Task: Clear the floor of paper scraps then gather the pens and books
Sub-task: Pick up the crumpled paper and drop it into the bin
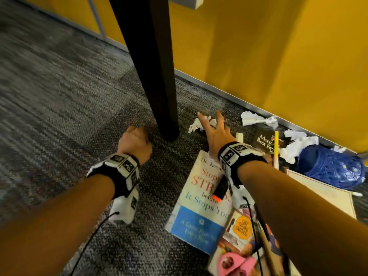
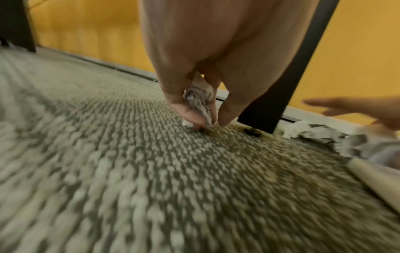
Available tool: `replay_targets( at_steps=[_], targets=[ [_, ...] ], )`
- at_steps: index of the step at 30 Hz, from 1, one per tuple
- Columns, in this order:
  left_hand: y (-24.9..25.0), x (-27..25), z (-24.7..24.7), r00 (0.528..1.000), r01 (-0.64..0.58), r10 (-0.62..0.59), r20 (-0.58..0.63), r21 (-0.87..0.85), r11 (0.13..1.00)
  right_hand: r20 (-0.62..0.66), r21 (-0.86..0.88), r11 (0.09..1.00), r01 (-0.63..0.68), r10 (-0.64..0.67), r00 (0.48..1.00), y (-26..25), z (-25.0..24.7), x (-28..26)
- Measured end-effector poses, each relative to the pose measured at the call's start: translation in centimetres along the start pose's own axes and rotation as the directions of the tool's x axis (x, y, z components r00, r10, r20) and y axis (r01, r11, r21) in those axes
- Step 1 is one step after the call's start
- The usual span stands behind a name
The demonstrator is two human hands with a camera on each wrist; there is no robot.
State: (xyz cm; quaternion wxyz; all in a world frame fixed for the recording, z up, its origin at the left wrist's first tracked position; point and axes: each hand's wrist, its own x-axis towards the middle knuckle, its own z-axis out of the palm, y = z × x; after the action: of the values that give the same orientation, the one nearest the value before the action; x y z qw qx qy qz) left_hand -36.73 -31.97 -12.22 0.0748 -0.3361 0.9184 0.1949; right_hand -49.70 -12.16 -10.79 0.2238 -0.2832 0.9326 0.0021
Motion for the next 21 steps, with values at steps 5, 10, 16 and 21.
replay_targets(
  at_steps=[5,10,16,21],
  targets=[
    [2.0,-4.4,0.0,0.999,0.003,-0.001,0.035,-0.069,0.998,0.000,-0.034,0.999,0.012,-0.012,1.000,0.9,0.3,1.3],
    [6.6,-5.0,-0.3,0.956,-0.217,0.247,0.161,-0.180,0.959,-0.104,0.111,0.993,0.039,-0.027,0.994,2.4,-0.3,-0.4],
    [17.5,-2.1,1.8,0.869,-0.462,0.486,0.095,-0.201,0.864,-0.417,0.108,0.961,-0.253,0.275,0.866,10.0,-2.5,-4.5],
    [26.2,0.9,4.1,0.854,-0.494,0.493,0.169,-0.035,0.869,-0.129,0.135,0.862,-0.489,0.505,0.853,16.6,-0.7,-6.0]
  ],
)
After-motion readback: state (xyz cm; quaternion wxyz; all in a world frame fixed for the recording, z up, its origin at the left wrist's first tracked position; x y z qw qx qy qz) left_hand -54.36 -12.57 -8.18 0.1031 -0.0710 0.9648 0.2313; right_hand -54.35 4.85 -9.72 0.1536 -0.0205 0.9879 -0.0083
